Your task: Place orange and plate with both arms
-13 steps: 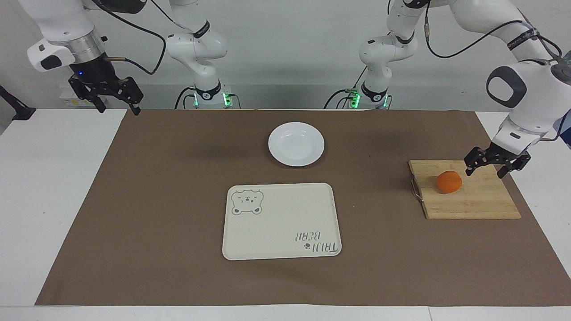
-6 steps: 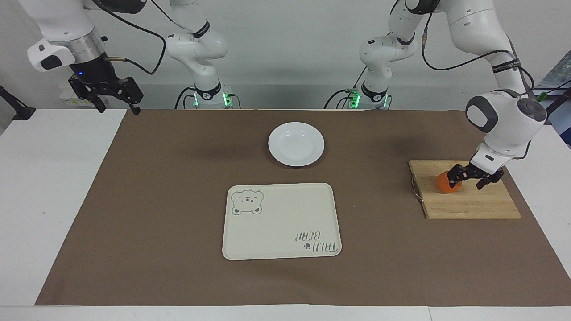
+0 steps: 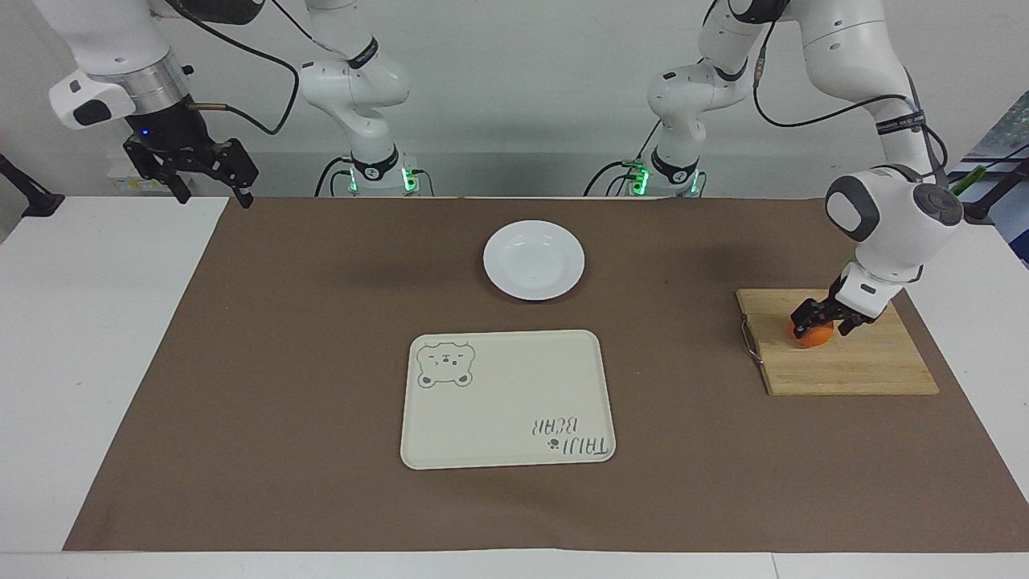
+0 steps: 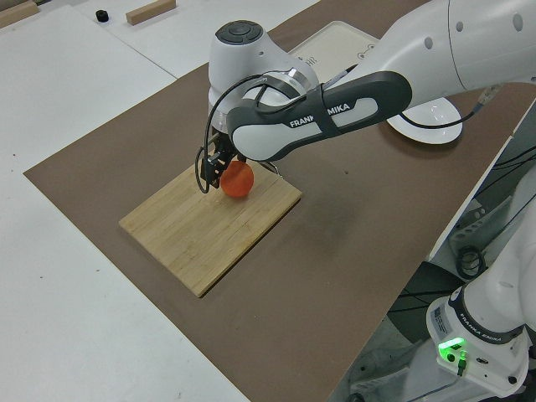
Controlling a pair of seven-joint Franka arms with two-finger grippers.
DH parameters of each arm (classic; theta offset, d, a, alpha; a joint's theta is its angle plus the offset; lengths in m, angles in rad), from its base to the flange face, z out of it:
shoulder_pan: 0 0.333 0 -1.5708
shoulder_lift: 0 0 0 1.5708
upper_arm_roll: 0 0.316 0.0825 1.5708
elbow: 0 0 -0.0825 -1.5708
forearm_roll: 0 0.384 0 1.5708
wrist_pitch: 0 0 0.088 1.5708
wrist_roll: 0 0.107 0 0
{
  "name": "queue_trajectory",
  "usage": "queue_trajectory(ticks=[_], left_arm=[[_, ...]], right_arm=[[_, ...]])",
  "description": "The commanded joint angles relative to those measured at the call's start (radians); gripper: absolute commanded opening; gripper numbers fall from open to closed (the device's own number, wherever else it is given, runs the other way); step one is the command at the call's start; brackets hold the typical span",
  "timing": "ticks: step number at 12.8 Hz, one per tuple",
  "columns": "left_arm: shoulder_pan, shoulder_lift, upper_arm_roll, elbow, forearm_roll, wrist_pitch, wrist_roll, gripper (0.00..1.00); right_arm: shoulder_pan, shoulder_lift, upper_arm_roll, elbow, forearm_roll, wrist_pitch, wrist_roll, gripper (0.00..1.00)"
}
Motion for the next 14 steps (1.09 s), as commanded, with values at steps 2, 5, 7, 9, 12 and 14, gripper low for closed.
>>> queue_trajectory(ticks=[2,5,7,9,12,14], left_arm=[[-0.005,-0.038,0.003,-0.052,0.008,0.018,-0.043,0.99],[0.002,-0.037,0.005,-0.041,0.008,0.017,-0.039,0.24],[0.002,-0.032,0.005,-0.032,0.009,0.018,-0.039,0.24],[-0.008,-0.023,0.003,-0.011,0.009,0.015,-0.046,0.24],[-0.038,-0.028,-0.001,0.017,0.009,0.008,-0.048,0.24],[-0.063,-0.038,-0.004,0.022,0.009,0.005,-0.054,0.24]], right_arm=[[-0.009,-0.008,0.008,-0.002,0.022,-0.013,0.016,1.00],[-0.009,-0.008,0.008,-0.002,0.022,-0.013,0.016,1.00],[-0.009,-0.008,0.008,-0.002,0.022,-0.013,0.016,1.00],[-0.009,-0.008,0.008,-0.002,0.022,-0.015,0.016,1.00],[-0.009,-0.008,0.008,-0.002,0.022,-0.013,0.016,1.00],[-0.009,-0.008,0.008,-0.002,0.022,-0.013,0.015,1.00]])
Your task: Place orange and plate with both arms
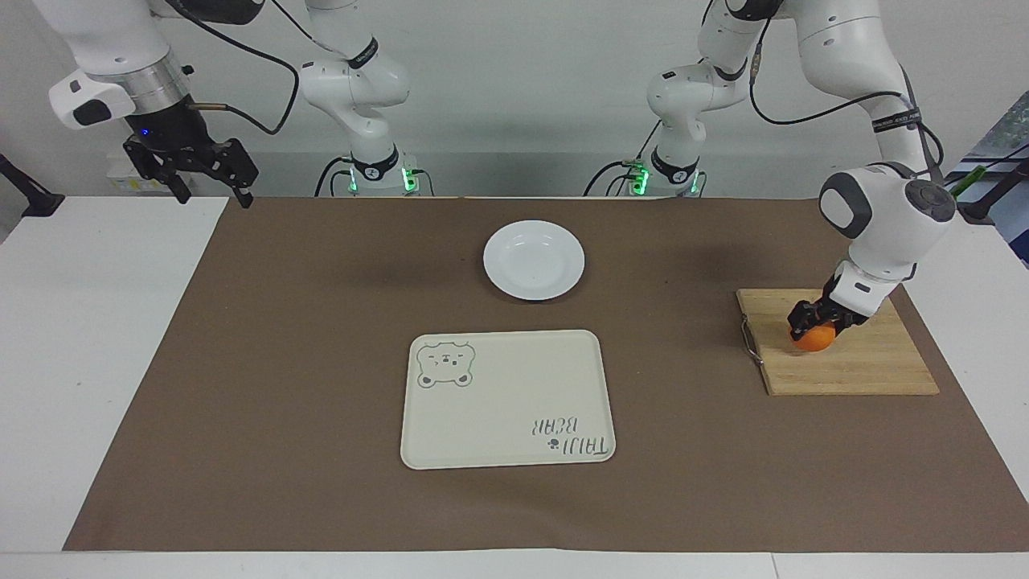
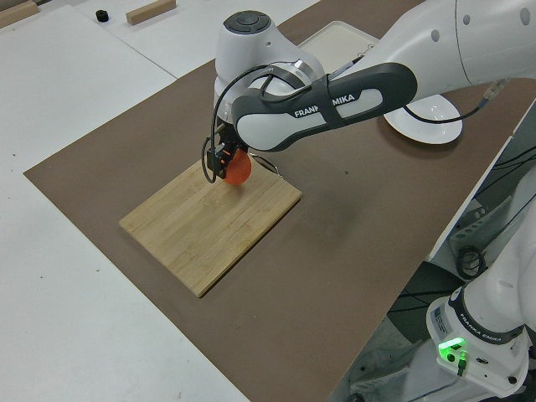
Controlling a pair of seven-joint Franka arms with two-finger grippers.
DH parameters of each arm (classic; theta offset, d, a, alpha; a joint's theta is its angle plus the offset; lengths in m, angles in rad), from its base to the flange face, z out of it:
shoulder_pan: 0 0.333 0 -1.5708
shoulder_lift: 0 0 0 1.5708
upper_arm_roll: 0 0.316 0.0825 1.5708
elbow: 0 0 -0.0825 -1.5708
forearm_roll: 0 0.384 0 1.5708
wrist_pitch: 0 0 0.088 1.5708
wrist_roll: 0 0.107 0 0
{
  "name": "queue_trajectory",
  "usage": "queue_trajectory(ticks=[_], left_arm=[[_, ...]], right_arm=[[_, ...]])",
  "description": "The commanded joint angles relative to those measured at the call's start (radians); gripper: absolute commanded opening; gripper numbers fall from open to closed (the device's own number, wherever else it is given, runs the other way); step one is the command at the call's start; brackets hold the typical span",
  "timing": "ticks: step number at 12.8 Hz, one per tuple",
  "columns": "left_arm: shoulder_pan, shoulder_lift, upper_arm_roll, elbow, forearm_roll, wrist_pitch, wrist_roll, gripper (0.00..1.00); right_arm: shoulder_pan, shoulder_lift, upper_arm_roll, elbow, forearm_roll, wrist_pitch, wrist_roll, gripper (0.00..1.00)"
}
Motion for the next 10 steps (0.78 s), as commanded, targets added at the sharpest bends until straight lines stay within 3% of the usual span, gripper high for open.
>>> queue_trajectory(ticks=[1,6,8,10], left_arm=[[-0.044,-0.028,0.008,0.005,0.009,0.000,-0.051,0.24],[-0.168,-0.079,0.008,0.002,0.009,-0.099,-0.160,0.26],[-0.284,-0.111,0.008,-0.001,0.008,-0.191,-0.255,0.26],[-0.413,-0.117,0.006,-0.008,0.008,-0.190,-0.379,0.26]], right_arm=[[-0.009,-0.008,0.008,-0.002,0.022,-0.014,0.016,1.00],[-0.009,-0.008,0.008,-0.002,0.022,-0.013,0.016,1.00],[-0.009,-0.008,0.008,-0.002,0.022,-0.013,0.016,1.00],[-0.009,-0.008,0.008,-0.002,0.022,-0.013,0.016,1.00]])
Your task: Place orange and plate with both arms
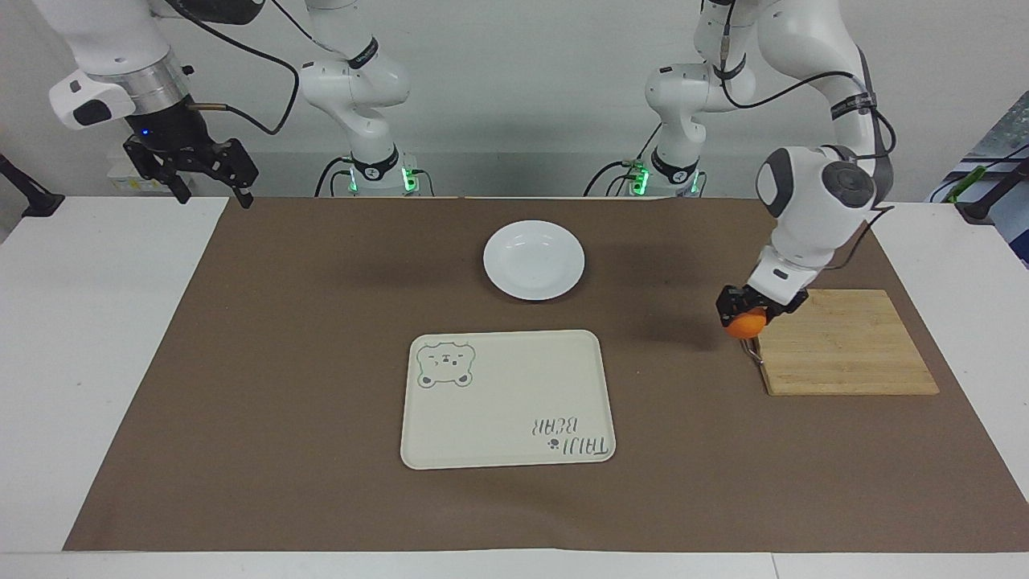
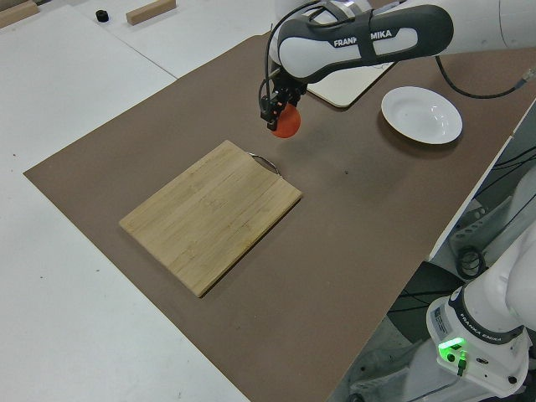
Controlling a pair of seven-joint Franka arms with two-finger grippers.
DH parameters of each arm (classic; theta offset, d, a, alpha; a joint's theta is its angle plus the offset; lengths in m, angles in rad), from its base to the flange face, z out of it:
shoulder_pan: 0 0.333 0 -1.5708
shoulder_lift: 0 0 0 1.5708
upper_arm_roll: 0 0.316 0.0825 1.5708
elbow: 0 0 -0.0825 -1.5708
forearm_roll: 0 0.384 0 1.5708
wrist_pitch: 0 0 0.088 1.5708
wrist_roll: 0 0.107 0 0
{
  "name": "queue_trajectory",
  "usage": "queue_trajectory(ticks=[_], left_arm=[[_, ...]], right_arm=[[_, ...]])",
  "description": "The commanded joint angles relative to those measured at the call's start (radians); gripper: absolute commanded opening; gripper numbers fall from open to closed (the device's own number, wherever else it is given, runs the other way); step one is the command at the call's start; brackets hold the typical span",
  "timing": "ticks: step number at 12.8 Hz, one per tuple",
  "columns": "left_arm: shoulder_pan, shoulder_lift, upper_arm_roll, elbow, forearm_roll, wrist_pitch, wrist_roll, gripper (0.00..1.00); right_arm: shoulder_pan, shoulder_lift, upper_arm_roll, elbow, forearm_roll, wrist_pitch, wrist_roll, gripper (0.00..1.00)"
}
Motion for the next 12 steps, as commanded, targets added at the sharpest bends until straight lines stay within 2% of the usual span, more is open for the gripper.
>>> queue_trajectory(ticks=[1,4,7,10,12], left_arm=[[-0.178,-0.034,0.016,-0.017,0.006,-0.018,-0.177,0.26],[-0.356,-0.058,0.016,-0.026,0.005,-0.014,-0.350,0.26],[-0.497,-0.089,0.016,-0.089,-0.041,-0.006,-0.441,0.26],[-0.653,-0.077,0.016,-0.140,-0.046,0.110,-0.617,0.28],[-0.706,-0.043,0.015,-0.157,-0.046,0.179,-0.697,0.31]], right_arm=[[-0.009,-0.008,0.008,-0.002,0.022,-0.014,0.016,1.00],[-0.009,-0.008,0.008,-0.002,0.022,-0.013,0.016,1.00],[-0.009,-0.008,0.008,-0.002,0.022,-0.013,0.016,1.00],[-0.009,-0.008,0.008,-0.002,0.022,-0.013,0.015,1.00],[-0.009,-0.008,0.008,-0.002,0.022,-0.014,0.016,1.00]])
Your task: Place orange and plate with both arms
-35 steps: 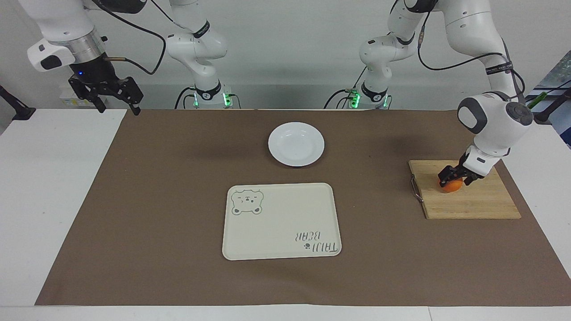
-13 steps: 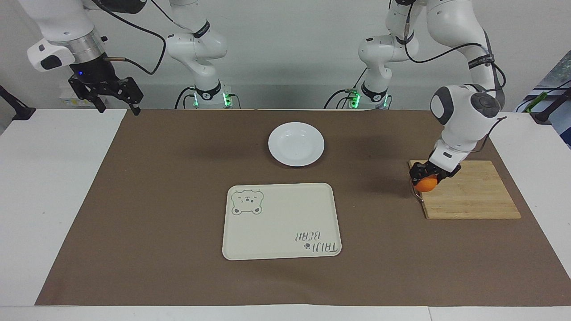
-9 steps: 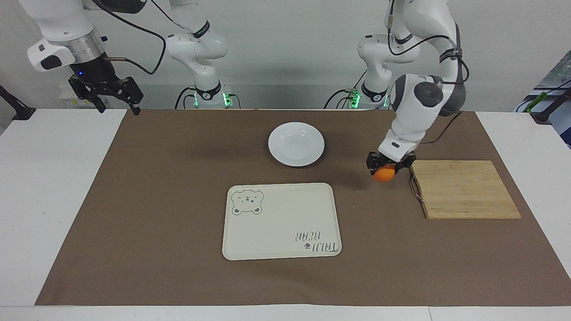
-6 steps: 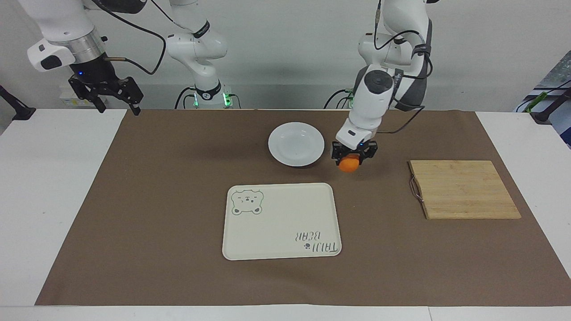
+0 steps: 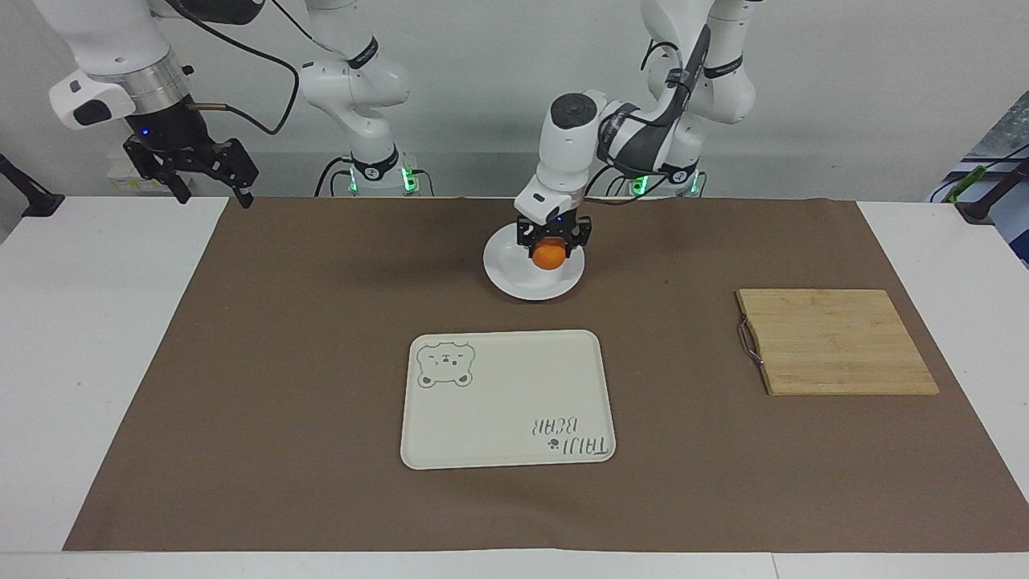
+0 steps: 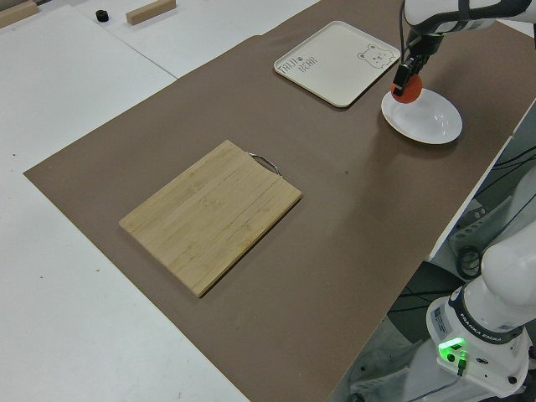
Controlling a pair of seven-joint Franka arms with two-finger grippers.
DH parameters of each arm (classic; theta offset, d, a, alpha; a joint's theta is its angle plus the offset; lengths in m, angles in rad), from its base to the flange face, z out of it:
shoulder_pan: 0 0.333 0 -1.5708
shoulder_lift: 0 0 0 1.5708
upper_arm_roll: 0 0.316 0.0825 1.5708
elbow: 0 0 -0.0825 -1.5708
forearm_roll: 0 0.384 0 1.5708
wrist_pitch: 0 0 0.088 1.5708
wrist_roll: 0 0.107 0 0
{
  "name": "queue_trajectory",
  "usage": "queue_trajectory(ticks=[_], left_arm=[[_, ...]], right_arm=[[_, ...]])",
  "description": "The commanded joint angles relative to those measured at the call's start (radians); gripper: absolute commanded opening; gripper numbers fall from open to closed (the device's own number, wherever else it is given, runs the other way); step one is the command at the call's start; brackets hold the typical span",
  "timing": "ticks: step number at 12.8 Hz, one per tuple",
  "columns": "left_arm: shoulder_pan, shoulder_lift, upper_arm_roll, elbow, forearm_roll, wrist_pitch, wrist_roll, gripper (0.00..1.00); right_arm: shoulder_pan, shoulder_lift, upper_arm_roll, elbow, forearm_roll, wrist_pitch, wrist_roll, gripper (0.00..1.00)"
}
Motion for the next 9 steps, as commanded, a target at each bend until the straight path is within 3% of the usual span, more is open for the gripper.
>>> queue_trajectory(ticks=[1,3,4,5,9], left_arm=[[-0.078,0.002,0.024,-0.060,-0.012,0.098,-0.089,0.33],[-0.101,0.007,0.022,-0.084,-0.012,0.121,-0.114,0.52],[-0.106,0.021,0.024,-0.089,-0.012,0.124,-0.113,0.70],[-0.100,0.024,0.024,-0.087,-0.012,0.123,-0.104,1.00],[-0.086,0.027,0.027,-0.072,-0.012,0.107,-0.087,1.00]], right_arm=[[-0.009,-0.008,0.008,-0.002,0.022,-0.015,0.016,1.00],[-0.009,-0.008,0.008,-0.002,0.022,-0.013,0.016,1.00],[-0.009,-0.008,0.008,-0.002,0.022,-0.013,0.016,1.00],[-0.009,-0.008,0.008,-0.002,0.022,-0.013,0.015,1.00],[-0.009,-0.008,0.008,-0.002,0.022,-0.013,0.016,1.00]])
